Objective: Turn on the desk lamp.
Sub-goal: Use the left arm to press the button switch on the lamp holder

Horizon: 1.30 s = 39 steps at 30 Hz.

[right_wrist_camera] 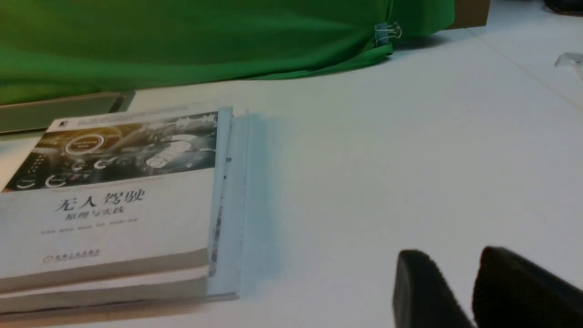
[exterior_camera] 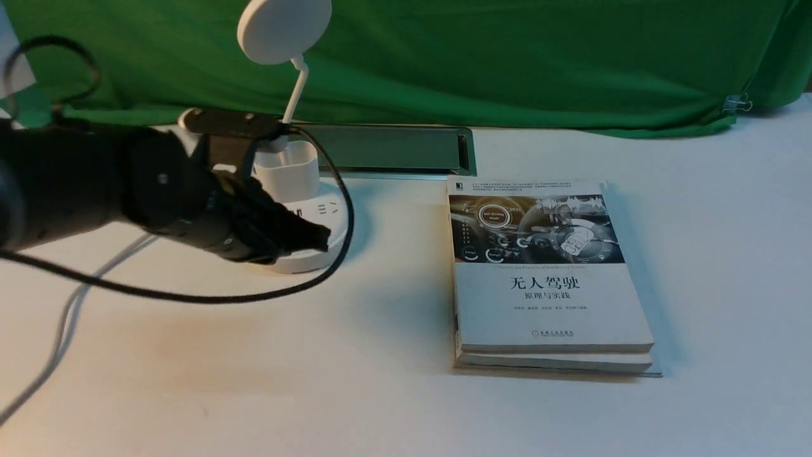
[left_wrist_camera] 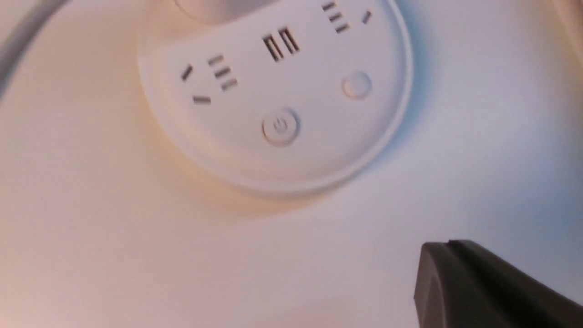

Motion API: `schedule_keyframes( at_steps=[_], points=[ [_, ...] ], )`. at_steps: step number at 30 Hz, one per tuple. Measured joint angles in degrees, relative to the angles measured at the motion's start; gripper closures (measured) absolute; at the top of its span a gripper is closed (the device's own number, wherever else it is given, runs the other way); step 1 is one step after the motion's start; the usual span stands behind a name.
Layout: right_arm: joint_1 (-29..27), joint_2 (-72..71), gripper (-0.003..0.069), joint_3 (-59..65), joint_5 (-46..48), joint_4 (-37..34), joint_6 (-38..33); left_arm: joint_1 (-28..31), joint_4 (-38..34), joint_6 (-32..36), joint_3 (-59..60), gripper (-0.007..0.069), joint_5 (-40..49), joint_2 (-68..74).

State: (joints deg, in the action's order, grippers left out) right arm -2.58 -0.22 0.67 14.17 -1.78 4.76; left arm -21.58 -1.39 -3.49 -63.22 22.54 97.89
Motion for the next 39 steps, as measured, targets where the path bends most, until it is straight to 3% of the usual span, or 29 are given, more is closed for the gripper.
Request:
schedule_keyframes(
  at_steps=[2, 6, 39],
  points=[
    [0.0, 0.0, 0.0419, 0.0, 0.05, 0.0, 0.0, -0.37, 4.98, -3.18, -2.88, 0.0624, -0.07, 3.8],
    [0.0, 0.0, 0.0419, 0.0, 0.02, 0.0, 0.0, -0.43, 8.39, -5.64, -8.69, 0.0624, -0.12, 10.22],
    [0.0, 0.0, 0.0421, 0.0, -0.05, 0.0, 0.0, -0.43, 8.54, -7.11, -13.08, 0.0624, -3.58, 16.53]
  ],
)
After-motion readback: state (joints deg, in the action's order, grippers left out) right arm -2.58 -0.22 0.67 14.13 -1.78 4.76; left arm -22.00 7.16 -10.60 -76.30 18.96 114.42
